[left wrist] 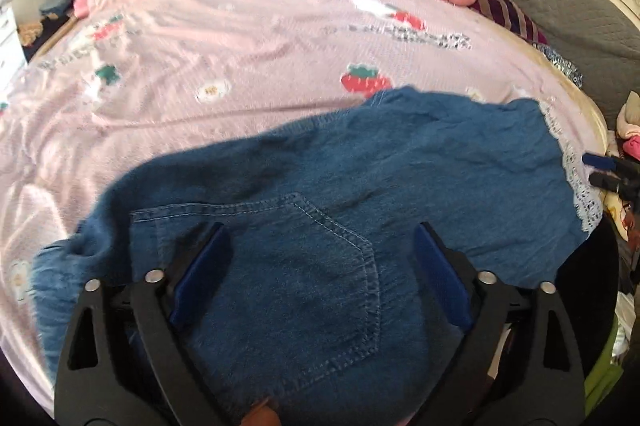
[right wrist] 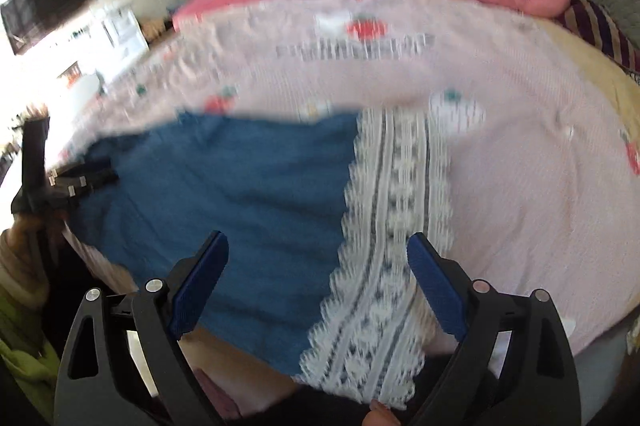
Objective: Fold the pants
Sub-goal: 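Move both open grippers over the lace-trimmed leg to grasp it again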
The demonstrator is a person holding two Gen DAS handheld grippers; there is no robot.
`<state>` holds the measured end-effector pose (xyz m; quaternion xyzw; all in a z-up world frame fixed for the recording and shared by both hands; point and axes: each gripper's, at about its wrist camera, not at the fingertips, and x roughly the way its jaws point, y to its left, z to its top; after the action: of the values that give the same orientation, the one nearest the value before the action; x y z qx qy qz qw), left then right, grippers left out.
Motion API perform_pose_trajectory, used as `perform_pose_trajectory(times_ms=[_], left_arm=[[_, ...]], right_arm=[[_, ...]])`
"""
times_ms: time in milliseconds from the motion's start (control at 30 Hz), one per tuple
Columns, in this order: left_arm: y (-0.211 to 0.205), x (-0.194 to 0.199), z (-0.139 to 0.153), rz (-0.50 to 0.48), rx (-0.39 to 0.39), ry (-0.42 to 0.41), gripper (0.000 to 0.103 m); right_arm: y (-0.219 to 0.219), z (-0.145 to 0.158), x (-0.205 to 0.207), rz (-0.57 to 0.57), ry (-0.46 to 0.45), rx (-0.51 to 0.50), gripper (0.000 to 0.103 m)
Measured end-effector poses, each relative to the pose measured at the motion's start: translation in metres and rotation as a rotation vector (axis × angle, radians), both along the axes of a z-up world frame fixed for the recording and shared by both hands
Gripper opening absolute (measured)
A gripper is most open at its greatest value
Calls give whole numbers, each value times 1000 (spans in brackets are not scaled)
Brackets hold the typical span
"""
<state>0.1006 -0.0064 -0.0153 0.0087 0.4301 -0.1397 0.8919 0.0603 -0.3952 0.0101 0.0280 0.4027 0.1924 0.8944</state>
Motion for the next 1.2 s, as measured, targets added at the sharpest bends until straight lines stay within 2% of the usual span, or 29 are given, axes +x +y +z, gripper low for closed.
perform_pose_trajectory(times_ms=[100,233,333,467,500,633,767,867,1033,1200], left_arm=[[-7,-9,15,-21,-27,-36,89],[-31,-14,27,-66,-22,-78,91],[-50,-15,33,-95,-6,-96,92],[-73,-11,41,-110,6,-117,93],[-77,-9,42,-112,10,-120,93],[-91,0,45,-106,12,-118,93],[-105,4,50,-110,19,-124,93],[-112,6,52,-122,13,-125,93],[-125,6,54,-146,13,-127,93],[-136,5,53,-164,25,-129,93]], right_arm=[[8,14,14,14,-51,23,90],[27,15,40,68,-55,14,88],[31,2,64,66,23,11,88],[21,-23,86,-4,105,-111,88],[20,-29,87,5,112,-108,88],[25,-33,82,25,78,-148,90],[17,-23,74,0,56,-105,90],[9,-12,63,-34,13,-129,93],[-10,4,55,-49,0,-46,94],[-19,13,53,-64,-19,-52,94]])
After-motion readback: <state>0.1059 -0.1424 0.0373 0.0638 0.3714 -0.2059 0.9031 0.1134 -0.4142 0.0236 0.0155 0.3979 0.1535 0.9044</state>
